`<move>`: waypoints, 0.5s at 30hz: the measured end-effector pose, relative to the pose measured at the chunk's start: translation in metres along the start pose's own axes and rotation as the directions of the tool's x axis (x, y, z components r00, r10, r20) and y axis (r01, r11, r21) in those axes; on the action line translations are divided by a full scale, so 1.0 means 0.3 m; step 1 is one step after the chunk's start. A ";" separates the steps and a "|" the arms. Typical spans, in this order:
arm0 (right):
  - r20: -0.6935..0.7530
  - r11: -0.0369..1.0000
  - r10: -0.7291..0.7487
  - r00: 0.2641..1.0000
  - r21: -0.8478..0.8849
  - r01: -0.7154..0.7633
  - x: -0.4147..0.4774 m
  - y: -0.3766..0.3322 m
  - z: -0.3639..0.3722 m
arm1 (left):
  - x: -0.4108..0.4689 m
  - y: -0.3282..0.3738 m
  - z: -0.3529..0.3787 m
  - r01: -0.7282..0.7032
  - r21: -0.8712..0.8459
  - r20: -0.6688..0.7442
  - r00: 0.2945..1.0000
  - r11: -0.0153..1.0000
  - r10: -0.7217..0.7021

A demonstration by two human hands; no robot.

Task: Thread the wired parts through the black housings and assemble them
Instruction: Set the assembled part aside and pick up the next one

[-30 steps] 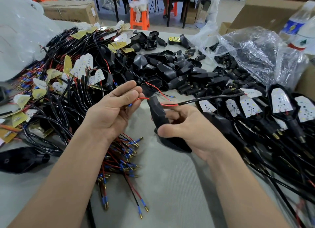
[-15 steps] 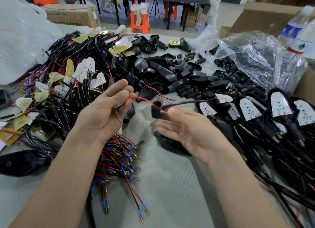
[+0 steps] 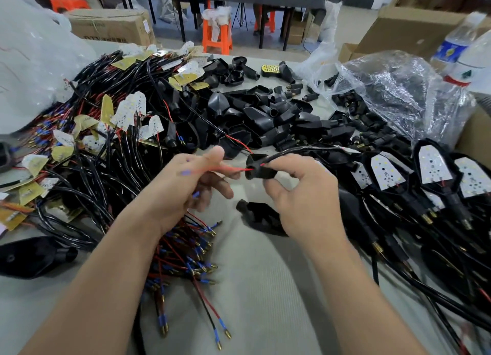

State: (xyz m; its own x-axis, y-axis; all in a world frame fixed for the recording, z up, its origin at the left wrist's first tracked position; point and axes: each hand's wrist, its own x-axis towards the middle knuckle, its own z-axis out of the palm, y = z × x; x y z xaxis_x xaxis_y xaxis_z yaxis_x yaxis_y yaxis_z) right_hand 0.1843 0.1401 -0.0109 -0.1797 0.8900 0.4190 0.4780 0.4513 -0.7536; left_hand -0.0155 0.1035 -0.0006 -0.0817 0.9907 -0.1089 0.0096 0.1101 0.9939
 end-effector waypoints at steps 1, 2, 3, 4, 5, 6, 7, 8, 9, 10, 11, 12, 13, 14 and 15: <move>-0.006 0.995 -0.066 0.998 -0.077 0.065 -0.001 0.001 -0.010 | -0.002 -0.002 0.014 -0.002 0.028 0.043 0.999 1.000 0.001; 0.005 0.982 -0.116 0.993 -0.152 0.115 -0.002 -0.002 -0.014 | -0.004 -0.003 0.030 -0.003 0.055 0.101 0.995 0.998 -0.002; 0.015 0.962 -0.152 0.988 -0.226 0.152 -0.003 -0.007 -0.014 | -0.007 -0.001 0.046 0.005 0.079 0.161 0.987 0.997 -0.018; 0.020 0.940 -0.181 0.983 -0.290 0.179 -0.005 -0.013 -0.011 | -0.009 0.000 0.060 0.029 0.098 0.205 0.978 0.995 -0.049; 0.016 0.922 -0.206 0.978 -0.332 0.200 -0.007 -0.017 -0.008 | -0.010 0.000 0.071 0.057 0.118 0.229 0.970 0.991 -0.083; 0.007 0.913 -0.224 0.975 -0.350 0.212 -0.007 -0.019 -0.008 | -0.011 -0.001 0.077 0.079 0.144 0.236 0.965 0.986 -0.112; -0.004 0.911 -0.230 0.973 -0.354 0.214 -0.006 -0.019 -0.010 | -0.012 -0.001 0.079 0.092 0.169 0.234 0.963 0.981 -0.131; -0.020 0.911 -0.227 0.974 -0.358 0.205 -0.004 -0.018 -0.013 | -0.013 0.000 0.079 0.099 0.183 0.231 0.963 0.978 -0.141; -0.044 0.914 -0.212 0.976 -0.362 0.182 -0.003 -0.017 -0.014 | -0.014 0.000 0.075 0.102 0.183 0.230 0.963 0.978 -0.144; -0.075 0.921 -0.189 0.979 -0.360 0.150 -0.002 -0.015 -0.015 | -0.014 0.002 0.070 0.103 0.175 0.230 0.963 0.979 -0.142; -0.112 0.932 -0.162 0.980 -0.345 0.115 -0.001 -0.014 -0.014 | -0.014 0.004 0.064 0.104 0.158 0.233 0.962 0.982 -0.140; -0.149 0.946 -0.139 0.979 -0.313 0.086 0.000 -0.013 -0.012 | -0.015 0.005 0.057 0.104 0.137 0.243 0.960 0.985 -0.136; -0.182 0.958 -0.129 0.975 -0.275 0.075 -0.001 -0.013 -0.008 | -0.017 0.007 0.047 0.105 0.117 0.264 0.955 0.987 -0.133; -0.205 0.964 -0.134 0.970 -0.256 0.079 -0.004 -0.015 -0.003 | -0.018 0.009 0.035 0.110 0.107 0.294 0.946 0.988 -0.137; -0.215 0.960 -0.148 0.965 -0.264 0.089 -0.008 -0.018 0.003 | -0.019 0.009 0.023 0.114 0.111 0.328 0.933 0.987 -0.145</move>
State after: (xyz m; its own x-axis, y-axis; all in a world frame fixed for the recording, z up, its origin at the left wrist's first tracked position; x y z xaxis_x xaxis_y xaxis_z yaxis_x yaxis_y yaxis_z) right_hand 0.1814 0.1357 -0.0084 -0.0591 0.7781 0.6254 0.6704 0.4951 -0.5526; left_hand -0.0080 0.0988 0.0025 0.2497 0.9350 -0.2520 0.1112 0.2309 0.9666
